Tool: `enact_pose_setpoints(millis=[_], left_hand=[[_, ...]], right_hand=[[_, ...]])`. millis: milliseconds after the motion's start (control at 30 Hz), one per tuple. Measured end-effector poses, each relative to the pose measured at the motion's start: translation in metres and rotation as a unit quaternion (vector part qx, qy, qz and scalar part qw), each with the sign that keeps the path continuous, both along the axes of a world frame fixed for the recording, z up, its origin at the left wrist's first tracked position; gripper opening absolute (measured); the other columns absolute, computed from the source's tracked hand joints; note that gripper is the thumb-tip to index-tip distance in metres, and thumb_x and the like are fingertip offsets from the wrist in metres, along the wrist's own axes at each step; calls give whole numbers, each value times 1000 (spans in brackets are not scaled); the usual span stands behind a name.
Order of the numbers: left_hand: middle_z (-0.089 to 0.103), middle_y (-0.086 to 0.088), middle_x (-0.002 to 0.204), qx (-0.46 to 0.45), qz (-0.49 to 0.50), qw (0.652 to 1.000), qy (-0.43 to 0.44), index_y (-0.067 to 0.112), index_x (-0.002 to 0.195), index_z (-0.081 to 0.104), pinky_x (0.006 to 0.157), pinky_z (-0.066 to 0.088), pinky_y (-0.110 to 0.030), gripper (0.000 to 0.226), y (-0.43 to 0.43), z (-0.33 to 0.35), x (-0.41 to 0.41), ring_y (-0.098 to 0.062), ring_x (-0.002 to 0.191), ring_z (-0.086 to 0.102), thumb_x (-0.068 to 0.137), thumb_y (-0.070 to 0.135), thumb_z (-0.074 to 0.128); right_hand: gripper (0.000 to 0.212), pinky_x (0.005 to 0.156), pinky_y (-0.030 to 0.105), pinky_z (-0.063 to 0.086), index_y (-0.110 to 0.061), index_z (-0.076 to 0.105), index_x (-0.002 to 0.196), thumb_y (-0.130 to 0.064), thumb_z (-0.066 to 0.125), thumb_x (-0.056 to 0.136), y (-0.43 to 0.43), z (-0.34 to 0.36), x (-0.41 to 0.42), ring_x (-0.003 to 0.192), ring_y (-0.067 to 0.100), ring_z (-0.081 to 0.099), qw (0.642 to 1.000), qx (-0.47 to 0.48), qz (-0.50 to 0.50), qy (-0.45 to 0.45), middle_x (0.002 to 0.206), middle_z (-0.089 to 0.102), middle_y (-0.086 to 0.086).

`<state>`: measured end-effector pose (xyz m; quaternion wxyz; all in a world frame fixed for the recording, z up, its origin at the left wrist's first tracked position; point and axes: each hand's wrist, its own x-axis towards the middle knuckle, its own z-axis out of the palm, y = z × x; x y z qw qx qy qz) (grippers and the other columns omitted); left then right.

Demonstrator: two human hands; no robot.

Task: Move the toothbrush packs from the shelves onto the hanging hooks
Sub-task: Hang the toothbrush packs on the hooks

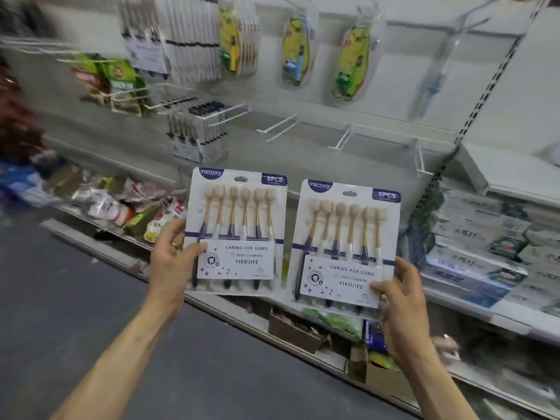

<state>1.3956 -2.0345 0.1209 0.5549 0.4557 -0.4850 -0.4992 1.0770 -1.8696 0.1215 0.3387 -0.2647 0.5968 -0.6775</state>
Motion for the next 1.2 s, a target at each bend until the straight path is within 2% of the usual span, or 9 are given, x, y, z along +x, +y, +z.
enact_pose_setpoints(millis=[167, 267, 467, 567, 767, 867, 967, 1100, 1200], left_hand=[[79, 3, 108, 17, 67, 998, -8, 24, 133, 62, 83, 57, -32, 52, -67, -14, 65, -16, 102, 75, 91, -6, 68], [80, 8, 101, 27, 114, 993, -17, 23, 129, 64, 74, 56, -21, 50, -102, -15, 103, -10, 95, 75, 90, -8, 68], [78, 7, 110, 40, 196, 979, -43, 22, 128, 65, 85, 57, -30, 47, -169, -14, 186, -11, 102, 74, 89, -3, 71], [78, 7, 108, 35, 218, 975, -39, 21, 127, 65, 76, 54, -21, 45, -200, -16, 225, -8, 99, 74, 90, -4, 70], [78, 1, 114, 46, 214, 976, -14, 20, 128, 65, 83, 58, -35, 46, -287, -43, 309, -19, 103, 74, 90, -5, 68], [77, -2, 113, 46, 180, 983, -3, 16, 132, 64, 80, 61, -29, 47, -333, -51, 346, -21, 102, 73, 90, -7, 67], [77, -1, 108, 63, 128, 990, 11, 16, 130, 63, 80, 61, -29, 48, -370, -53, 375, -23, 101, 71, 90, -10, 65], [80, 2, 103, 73, 82, 994, 12, 19, 130, 64, 85, 59, -35, 51, -424, -52, 399, -21, 99, 72, 89, -12, 65], [78, 4, 100, 69, 57, 996, 24, 14, 137, 60, 77, 60, -21, 57, -456, -49, 403, -9, 89, 73, 89, -16, 62]], right_hand=[[53, 86, 66, 60, -34, 51, 133, 7, 54, 100, -100, -16, 44, 100, 39, 76, 998, 16, 52, -13, 107, 80, 2], [54, 78, 63, 63, -35, 51, 131, 8, 54, 98, -161, -30, 73, 98, 41, 76, 995, 22, 92, -34, 116, 76, 13], [51, 57, 37, 63, -27, 48, 135, 9, 52, 99, -278, -44, 144, 89, 35, 77, 982, 49, 173, -48, 120, 74, 15], [50, 64, 44, 66, -28, 49, 135, 8, 54, 100, -331, -44, 181, 93, 35, 78, 978, 55, 193, -56, 120, 75, 13], [52, 71, 50, 65, -25, 48, 138, 6, 61, 97, -423, -61, 263, 100, 44, 75, 985, 56, 163, -28, 115, 77, 17], [52, 79, 56, 62, -23, 48, 139, 5, 61, 98, -459, -68, 311, 101, 42, 75, 992, 54, 112, -16, 114, 78, 13], [50, 77, 48, 60, -26, 48, 137, 3, 61, 98, -484, -68, 352, 100, 35, 75, 997, 47, 63, -22, 114, 78, 12], [48, 95, 55, 59, -26, 47, 137, 2, 60, 100, -514, -63, 387, 109, 35, 74, 998, 45, 31, -21, 116, 78, 8], [47, 101, 61, 56, -27, 49, 134, 2, 60, 100, -535, -62, 401, 111, 34, 73, 999, 40, 5, -37, 118, 78, 9]])
